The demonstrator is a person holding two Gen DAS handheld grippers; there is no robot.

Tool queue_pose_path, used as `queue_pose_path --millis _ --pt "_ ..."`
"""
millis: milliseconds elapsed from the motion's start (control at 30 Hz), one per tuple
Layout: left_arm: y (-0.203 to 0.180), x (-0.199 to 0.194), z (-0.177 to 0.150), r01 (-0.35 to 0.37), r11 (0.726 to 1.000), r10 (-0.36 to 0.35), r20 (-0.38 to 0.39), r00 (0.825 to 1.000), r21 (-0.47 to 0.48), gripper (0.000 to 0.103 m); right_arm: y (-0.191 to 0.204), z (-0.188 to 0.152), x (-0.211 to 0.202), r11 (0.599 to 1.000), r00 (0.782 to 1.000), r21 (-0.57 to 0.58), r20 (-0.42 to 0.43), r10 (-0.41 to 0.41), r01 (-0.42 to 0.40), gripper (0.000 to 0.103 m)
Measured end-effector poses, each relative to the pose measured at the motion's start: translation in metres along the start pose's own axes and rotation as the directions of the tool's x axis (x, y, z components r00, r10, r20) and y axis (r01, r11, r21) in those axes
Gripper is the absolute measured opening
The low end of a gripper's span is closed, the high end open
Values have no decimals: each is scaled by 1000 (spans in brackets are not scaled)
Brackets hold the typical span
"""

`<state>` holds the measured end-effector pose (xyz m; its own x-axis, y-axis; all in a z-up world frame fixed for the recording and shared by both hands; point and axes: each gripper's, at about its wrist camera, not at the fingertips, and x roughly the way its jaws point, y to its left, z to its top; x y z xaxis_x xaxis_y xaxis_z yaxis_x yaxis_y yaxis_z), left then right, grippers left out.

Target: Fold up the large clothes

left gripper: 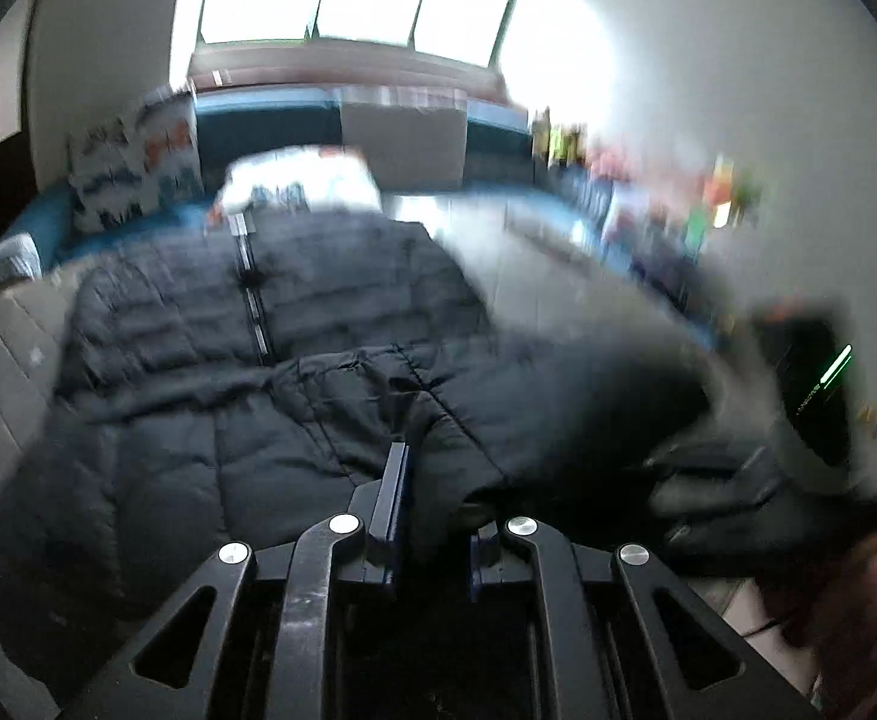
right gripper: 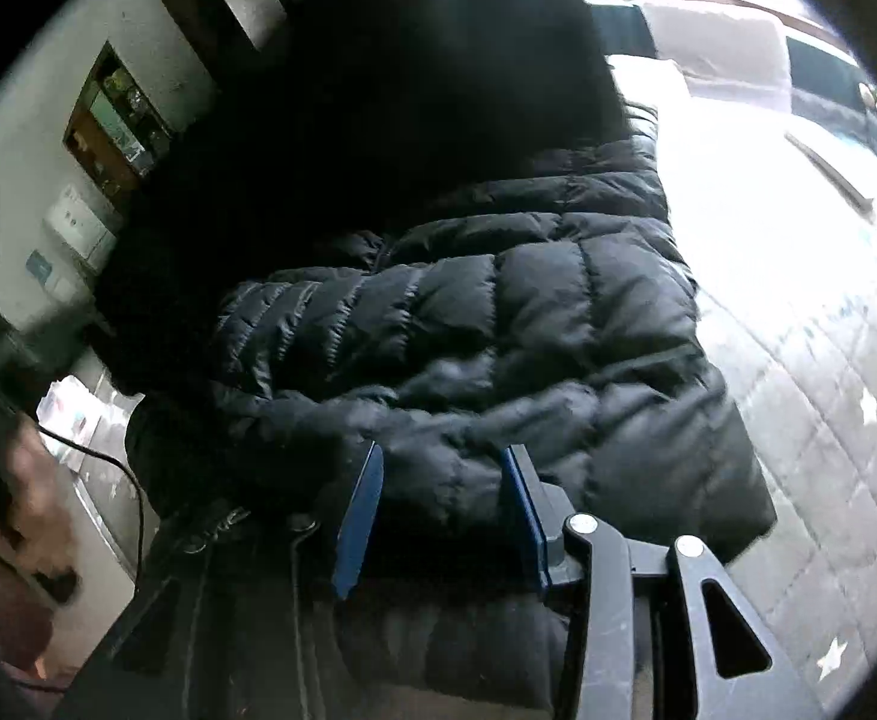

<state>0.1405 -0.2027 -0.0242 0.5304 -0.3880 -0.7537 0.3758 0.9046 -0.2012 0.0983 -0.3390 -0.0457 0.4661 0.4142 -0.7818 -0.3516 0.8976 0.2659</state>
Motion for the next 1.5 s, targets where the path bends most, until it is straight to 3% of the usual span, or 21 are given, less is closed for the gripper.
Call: queue_pose_path --millis 167,300,333,400,533,567,767,867,967,1067,1167,1233,1333,1500 --pt "5 28 -27 5 1000 -4 -49 999 28 23 -11 -10 -12 1000 1000 24 -20 1 -1 46" --pt "23 10 -14 55 998 -54 -42 998 17 27 -15 -16 -31 998 998 11 -18 -56 56 46" --pt "27 6 -10 56 998 -55 -38 998 27 30 -17 -16 -37 999 999 25 -9 -34 34 46" --pt "36 3 1 70 996 -68 -45 997 49 37 -23 -19 -48 998 1000 59 10 20 -20 46" --pt "22 -55 6 104 990 -102 -26 994 99 71 -19 -18 -67 999 998 42 60 23 -26 46" --pt "18 -67 5 105 988 -104 -16 994 116 74 -16 -17 -70 999 997 35 67 25 -27 47" --pt "28 -130 8 116 982 -123 41 992 147 75 2 -11 -77 999 994 -10 103 34 -34 47" --pt "61 -159 14 36 994 -47 107 993 100 75 -1 -2 -72 1000 993 0 114 1 -1 47" --pt "119 -174 19 -65 998 67 135 989 -15 75 -2 6 -66 999 992 6 122 -32 32 47" --pt "169 -172 17 -126 986 138 104 985 -109 73 7 14 -65 999 989 -14 143 -27 30 47" --pt "201 -161 7 -141 978 152 59 987 -154 70 27 25 -62 994 983 -81 170 -62 77 48" --pt "216 -146 -5 -125 977 129 16 991 -172 67 39 31 -60 983 970 -105 208 -127 151 47" --pt "219 -130 -22 -97 981 94 -22 995 -166 67 54 37 -63 957 936 -118 269 -228 267 48" --pt "207 -115 -40 -116 988 114 -23 993 -103 67 78 37 -70 927 914 -198 322 -245 319 48"
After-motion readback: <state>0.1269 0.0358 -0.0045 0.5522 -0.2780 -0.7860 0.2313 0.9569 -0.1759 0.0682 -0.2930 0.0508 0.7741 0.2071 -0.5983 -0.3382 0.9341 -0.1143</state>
